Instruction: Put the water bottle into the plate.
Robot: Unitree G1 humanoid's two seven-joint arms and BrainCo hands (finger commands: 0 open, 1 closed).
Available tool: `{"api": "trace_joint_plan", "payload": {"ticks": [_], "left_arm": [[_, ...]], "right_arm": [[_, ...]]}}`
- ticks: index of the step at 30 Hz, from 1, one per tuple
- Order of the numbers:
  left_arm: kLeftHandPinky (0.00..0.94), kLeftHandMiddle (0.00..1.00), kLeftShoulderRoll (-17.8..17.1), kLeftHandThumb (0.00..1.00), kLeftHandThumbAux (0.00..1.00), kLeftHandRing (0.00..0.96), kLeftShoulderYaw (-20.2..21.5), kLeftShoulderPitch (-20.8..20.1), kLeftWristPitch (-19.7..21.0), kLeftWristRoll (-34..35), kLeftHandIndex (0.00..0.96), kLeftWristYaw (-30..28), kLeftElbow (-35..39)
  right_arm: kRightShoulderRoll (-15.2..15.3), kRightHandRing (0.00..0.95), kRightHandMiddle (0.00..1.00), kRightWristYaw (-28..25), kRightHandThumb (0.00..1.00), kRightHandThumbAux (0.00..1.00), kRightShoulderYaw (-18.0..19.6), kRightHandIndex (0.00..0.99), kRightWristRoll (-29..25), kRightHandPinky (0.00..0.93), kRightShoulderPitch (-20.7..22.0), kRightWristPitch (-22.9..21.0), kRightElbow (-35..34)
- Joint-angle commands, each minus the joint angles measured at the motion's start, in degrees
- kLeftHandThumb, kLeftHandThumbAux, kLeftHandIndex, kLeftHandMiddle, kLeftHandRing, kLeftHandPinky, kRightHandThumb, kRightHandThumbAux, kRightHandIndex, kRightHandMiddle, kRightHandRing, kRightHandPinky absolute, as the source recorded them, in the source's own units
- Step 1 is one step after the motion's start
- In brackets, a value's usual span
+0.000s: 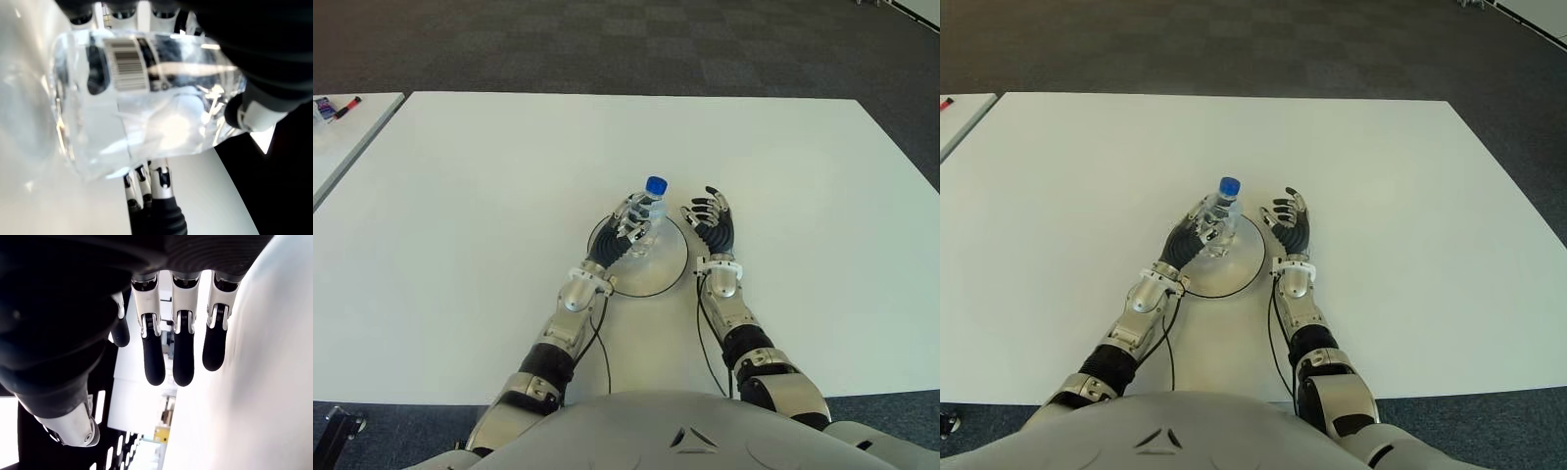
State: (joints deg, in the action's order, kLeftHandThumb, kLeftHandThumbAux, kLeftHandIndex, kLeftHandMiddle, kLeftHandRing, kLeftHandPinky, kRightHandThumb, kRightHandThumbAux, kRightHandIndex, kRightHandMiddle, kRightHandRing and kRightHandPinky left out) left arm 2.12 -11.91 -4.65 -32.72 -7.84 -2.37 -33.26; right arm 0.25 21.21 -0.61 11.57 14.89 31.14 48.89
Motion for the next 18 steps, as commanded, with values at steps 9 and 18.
{"api": "trace_joint_plan", "payload": {"ticks": [9, 18], "left_arm": [[0.664, 0.457, -0.5, 1.000, 0.620, 0.508, 1.3, -1.3, -3.1, -0.9, 0.454, 2.0, -6.9], [0.642, 0.485, -0.2, 0.975, 0.606, 0.629, 1.9, -2.3, -5.1, -1.0, 0.458, 2.5, -9.7]], "right_arm": [[-0.4, 0.382, 0.379, 0.3, 0.755, 0.752, -0.5, 0.162, 0.0, 0.383, -2.3, -2.5, 1.8], [-0.3, 0.385, 0.378, 0.4, 0.736, 0.750, -0.5, 0.161, 0.0, 0.387, -2.3, -2.4, 2.0]]}}
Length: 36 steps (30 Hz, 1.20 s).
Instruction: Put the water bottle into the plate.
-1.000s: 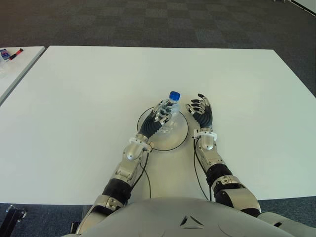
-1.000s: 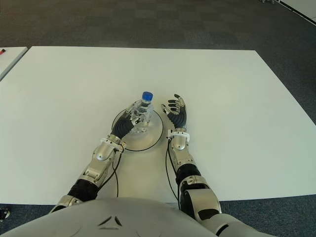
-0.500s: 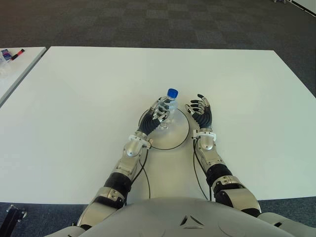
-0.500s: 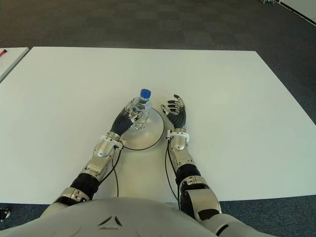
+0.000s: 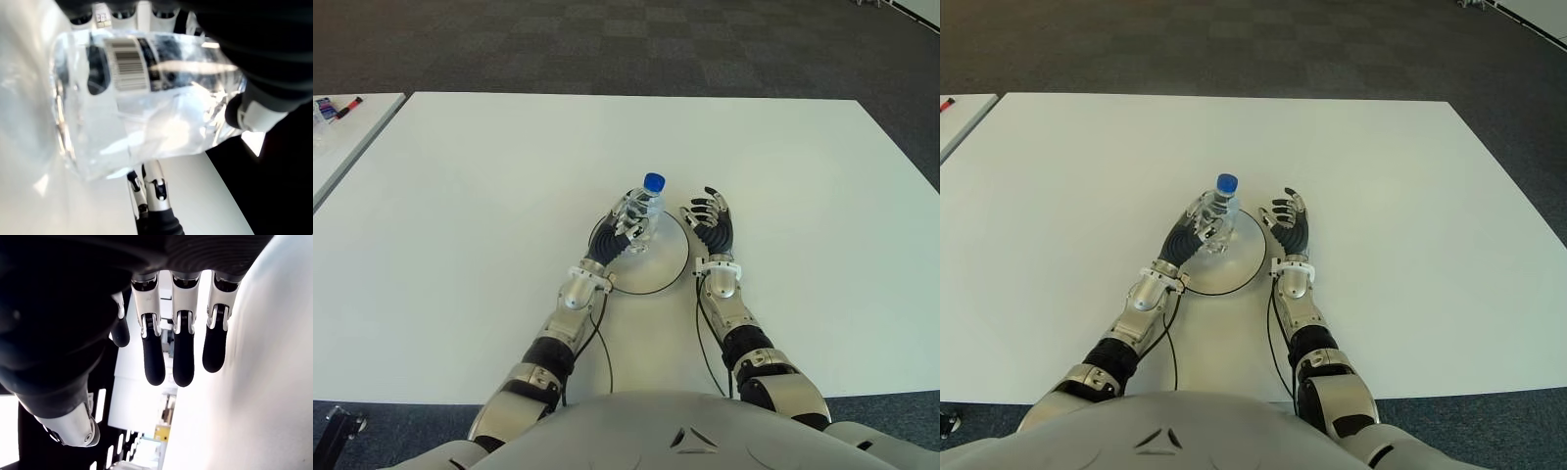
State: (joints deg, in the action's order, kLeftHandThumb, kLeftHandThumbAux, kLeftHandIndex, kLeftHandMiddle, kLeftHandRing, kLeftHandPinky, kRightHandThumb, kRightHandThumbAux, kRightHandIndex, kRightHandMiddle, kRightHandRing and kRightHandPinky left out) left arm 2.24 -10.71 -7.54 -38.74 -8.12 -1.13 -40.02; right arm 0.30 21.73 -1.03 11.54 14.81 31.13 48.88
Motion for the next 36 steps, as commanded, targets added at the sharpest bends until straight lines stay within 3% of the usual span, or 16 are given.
{"api": "trace_joint_plan", "payload": {"ticks": [1, 9, 20, 36], "left_arm": [[0.642, 0.489, -0.3, 0.972, 0.604, 0.647, 0.7, 0.5, 0.8, -0.8, 0.458, 1.3, -3.1], [0.671, 0.500, -0.1, 0.958, 0.598, 0.727, 1.0, -0.2, -0.7, -1.7, 0.467, 2.5, -4.5], [0.619, 0.501, -0.2, 0.961, 0.599, 0.748, 0.9, -0.5, -1.7, -2.9, 0.448, 4.0, -5.1], [0.552, 0.497, 0.1, 0.960, 0.601, 0.651, 0.9, -1.1, -5.4, -5.4, 0.333, 8.8, -6.9]], "right_arm": [[-0.3, 0.385, 0.378, -0.1, 0.735, 0.750, -0.1, 0.161, 0.0, 0.388, -2.2, -2.4, 2.1], [-0.2, 0.392, 0.386, -0.3, 0.745, 0.755, 0.0, 0.162, -0.1, 0.393, -2.2, -2.6, 2.1], [0.1, 0.396, 0.390, -0.6, 0.749, 0.758, -0.1, 0.163, -0.2, 0.393, -2.1, -2.6, 2.3], [0.3, 0.397, 0.392, -1.1, 0.738, 0.759, -0.1, 0.161, -0.3, 0.396, -2.1, -2.6, 2.2]]}}
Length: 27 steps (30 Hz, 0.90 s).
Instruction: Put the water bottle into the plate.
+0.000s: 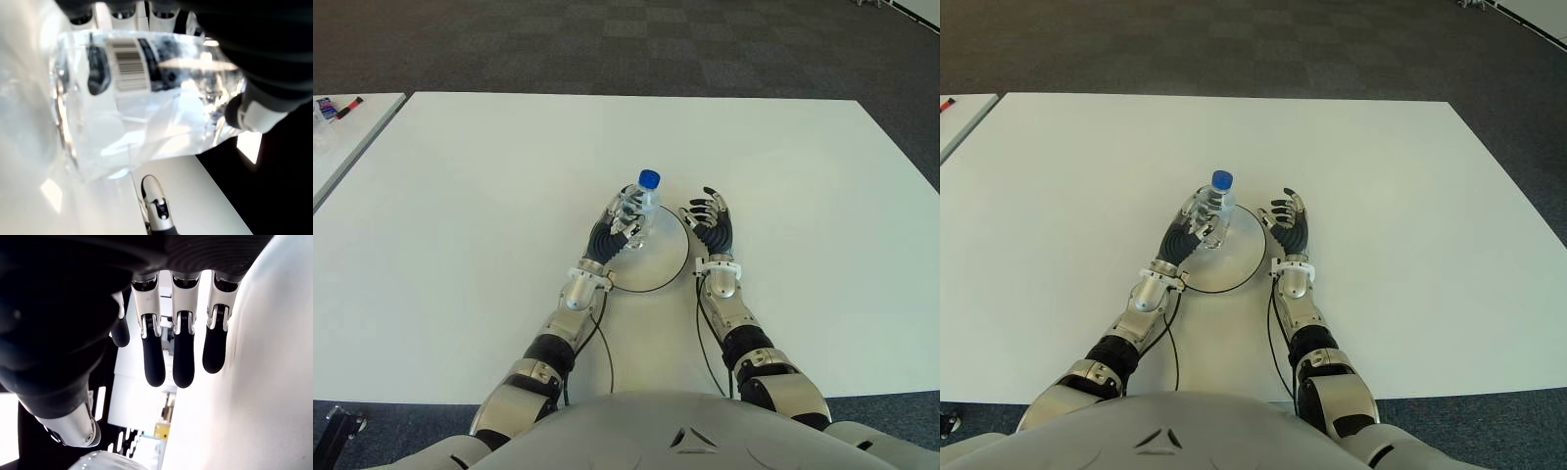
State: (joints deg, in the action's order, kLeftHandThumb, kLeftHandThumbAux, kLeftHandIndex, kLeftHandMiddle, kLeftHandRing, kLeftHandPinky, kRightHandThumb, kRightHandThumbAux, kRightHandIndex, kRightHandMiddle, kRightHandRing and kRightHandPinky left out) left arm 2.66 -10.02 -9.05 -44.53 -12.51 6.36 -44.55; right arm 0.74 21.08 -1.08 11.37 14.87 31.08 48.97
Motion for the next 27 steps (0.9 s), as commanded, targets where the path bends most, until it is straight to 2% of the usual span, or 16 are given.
{"api": "trace_joint_plan", "payload": {"ticks": [1, 6, 9, 16, 18, 21, 27], "left_arm": [[0.548, 0.496, -0.3, 0.960, 0.601, 0.645, 0.2, 0.3, 0.2, -1.0, 0.332, 1.3, -2.6], [0.527, 0.494, -0.2, 0.958, 0.602, 0.612, 0.1, 0.0, -0.9, -0.7, 0.324, 1.2, -3.3], [0.440, 0.490, -0.3, 0.954, 0.604, 0.509, 0.1, 0.0, -1.3, -0.6, 0.315, 0.9, -3.3], [0.340, 0.479, -0.5, 0.946, 0.609, 0.393, 0.1, -0.1, -1.9, -0.6, 0.281, 0.7, -3.3], [0.308, 0.409, -0.7, 0.834, 0.502, 0.359, -0.1, -0.1, -2.2, -0.8, 0.242, 0.5, -3.1], [0.259, 0.325, -1.2, 0.746, 0.438, 0.290, -0.3, 0.1, -1.8, -1.0, 0.177, 0.1, -2.7], [0.217, 0.241, -1.3, 0.700, 0.394, 0.216, -0.2, 0.3, -0.7, -0.5, 0.121, -0.5, -2.2]], "right_arm": [[-0.2, 0.397, 0.392, -0.5, 0.737, 0.759, 0.0, 0.161, -0.1, 0.396, -2.2, -2.5, 2.2], [-0.1, 0.398, 0.395, -0.5, 0.735, 0.758, 0.0, 0.162, -0.1, 0.397, -2.2, -2.6, 2.1], [-0.1, 0.394, 0.390, -0.7, 0.735, 0.756, 0.0, 0.161, -0.2, 0.390, -2.2, -2.6, 2.2], [-0.1, 0.385, 0.381, -1.2, 0.744, 0.750, 0.1, 0.159, -0.5, 0.378, -2.1, -2.6, 2.3], [-0.1, 0.381, 0.379, -1.5, 0.758, 0.752, 0.1, 0.159, -0.6, 0.375, -2.0, -2.4, 2.5], [-0.2, 0.383, 0.381, -1.8, 0.774, 0.755, 0.1, 0.160, -0.8, 0.382, -1.8, -2.2, 2.7], [-0.3, 0.390, 0.389, -1.8, 0.780, 0.758, 0.1, 0.161, -0.8, 0.394, -1.5, -2.0, 3.1]]}}
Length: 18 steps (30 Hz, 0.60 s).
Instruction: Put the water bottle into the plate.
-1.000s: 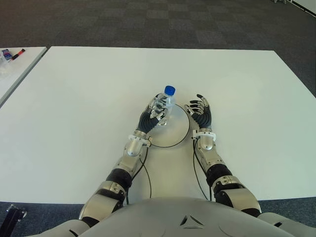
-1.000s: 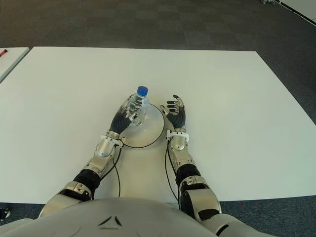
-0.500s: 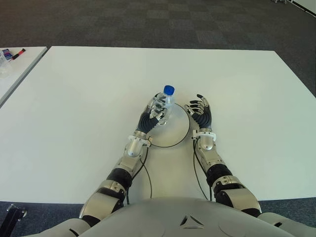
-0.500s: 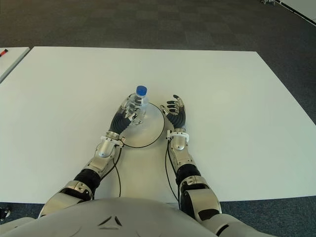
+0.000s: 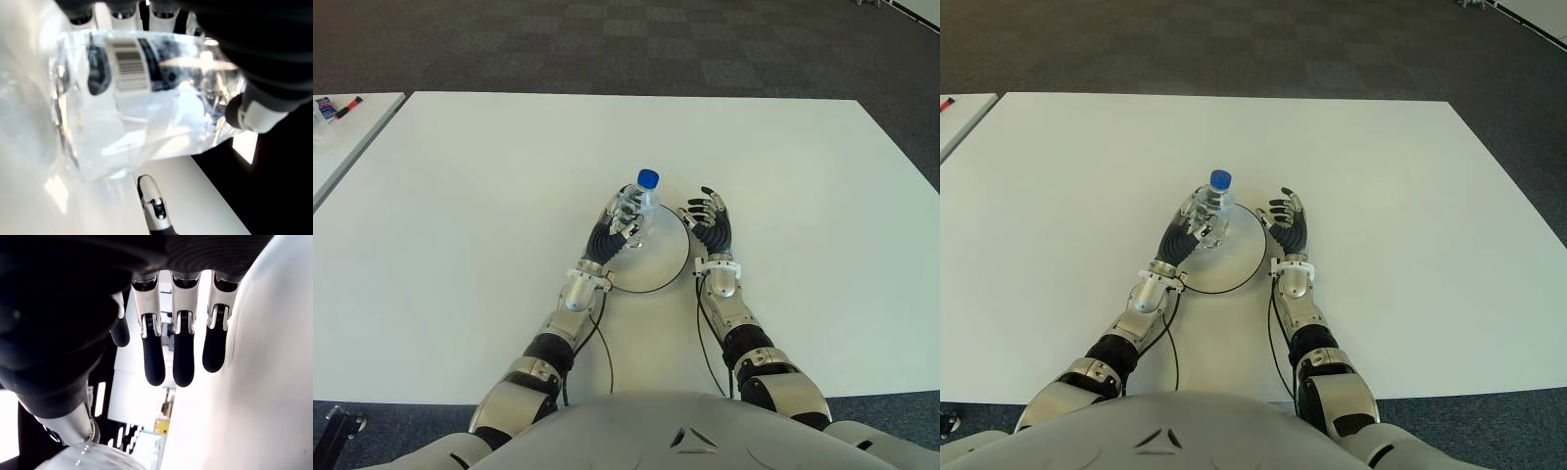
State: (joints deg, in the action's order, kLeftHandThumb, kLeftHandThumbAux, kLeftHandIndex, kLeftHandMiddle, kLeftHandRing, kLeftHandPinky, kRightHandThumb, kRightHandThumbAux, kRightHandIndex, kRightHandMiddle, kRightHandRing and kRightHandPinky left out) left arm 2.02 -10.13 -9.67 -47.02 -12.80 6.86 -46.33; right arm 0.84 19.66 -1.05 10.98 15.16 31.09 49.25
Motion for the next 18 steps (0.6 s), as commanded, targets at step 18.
{"api": "trace_joint_plan", "payload": {"ticks": [18], "left_arm": [[0.194, 0.173, -1.1, 0.687, 0.375, 0.160, 0.0, 1.6, 2.8, 0.0, 0.093, -1.8, 1.2]], "right_arm": [[-0.5, 0.401, 0.397, 0.1, 0.765, 0.757, 0.0, 0.162, -0.1, 0.400, -1.3, -1.4, 3.9]]}}
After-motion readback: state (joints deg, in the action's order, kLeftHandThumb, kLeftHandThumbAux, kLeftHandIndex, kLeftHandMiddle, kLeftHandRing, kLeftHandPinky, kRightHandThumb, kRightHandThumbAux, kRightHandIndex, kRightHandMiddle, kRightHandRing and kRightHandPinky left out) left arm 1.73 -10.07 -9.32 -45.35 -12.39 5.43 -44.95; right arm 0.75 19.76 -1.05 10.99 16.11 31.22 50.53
